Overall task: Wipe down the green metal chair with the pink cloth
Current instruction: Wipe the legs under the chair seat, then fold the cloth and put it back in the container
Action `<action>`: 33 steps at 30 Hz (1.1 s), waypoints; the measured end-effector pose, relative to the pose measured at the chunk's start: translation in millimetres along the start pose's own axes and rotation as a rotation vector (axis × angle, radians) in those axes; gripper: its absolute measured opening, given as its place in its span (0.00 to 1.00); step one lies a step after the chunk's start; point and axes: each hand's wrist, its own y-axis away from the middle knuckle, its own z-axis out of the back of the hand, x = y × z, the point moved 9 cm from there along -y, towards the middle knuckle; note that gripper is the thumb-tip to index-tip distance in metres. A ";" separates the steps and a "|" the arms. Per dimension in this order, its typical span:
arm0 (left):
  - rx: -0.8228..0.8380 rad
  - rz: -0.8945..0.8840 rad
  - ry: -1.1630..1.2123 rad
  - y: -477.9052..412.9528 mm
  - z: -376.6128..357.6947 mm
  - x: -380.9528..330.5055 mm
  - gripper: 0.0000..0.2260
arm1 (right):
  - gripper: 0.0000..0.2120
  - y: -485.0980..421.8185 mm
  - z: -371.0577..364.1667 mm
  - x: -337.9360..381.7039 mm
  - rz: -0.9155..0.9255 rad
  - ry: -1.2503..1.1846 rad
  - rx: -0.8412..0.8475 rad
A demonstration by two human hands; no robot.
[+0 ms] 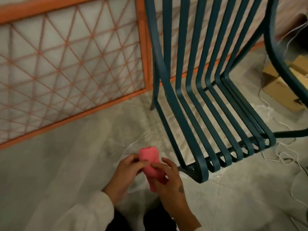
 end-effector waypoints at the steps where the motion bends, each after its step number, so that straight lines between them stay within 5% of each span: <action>1: 0.003 -0.010 0.034 7.5 3.8 -0.7 0.04 | 0.20 3.1 -1.4 2.4 -0.032 -0.013 0.025; 8: 0.092 -0.251 0.035 40.1 45.3 -15.4 0.09 | 0.34 -3.0 -28.2 40.2 -0.051 0.036 0.222; 12: 0.115 -0.328 0.024 62.3 78.7 -18.2 0.09 | 0.27 11.9 -72.7 57.7 -0.071 0.045 0.458; 17: 0.169 -0.407 -0.036 86.0 112.6 -19.7 0.09 | 0.33 27.4 -108.7 70.2 -0.138 0.001 0.470; 23: 0.116 -0.426 -0.141 87.3 138.0 -1.6 0.09 | 0.09 22.5 -130.5 74.1 0.059 0.447 0.482; 31: 0.169 -0.180 -0.232 68.6 145.4 58.1 0.21 | 0.06 -5.1 -126.9 64.3 0.028 0.360 0.496; 33: 0.158 -0.144 -0.105 65.1 143.1 69.0 0.15 | 0.05 -10.8 -121.4 53.5 0.012 0.375 0.505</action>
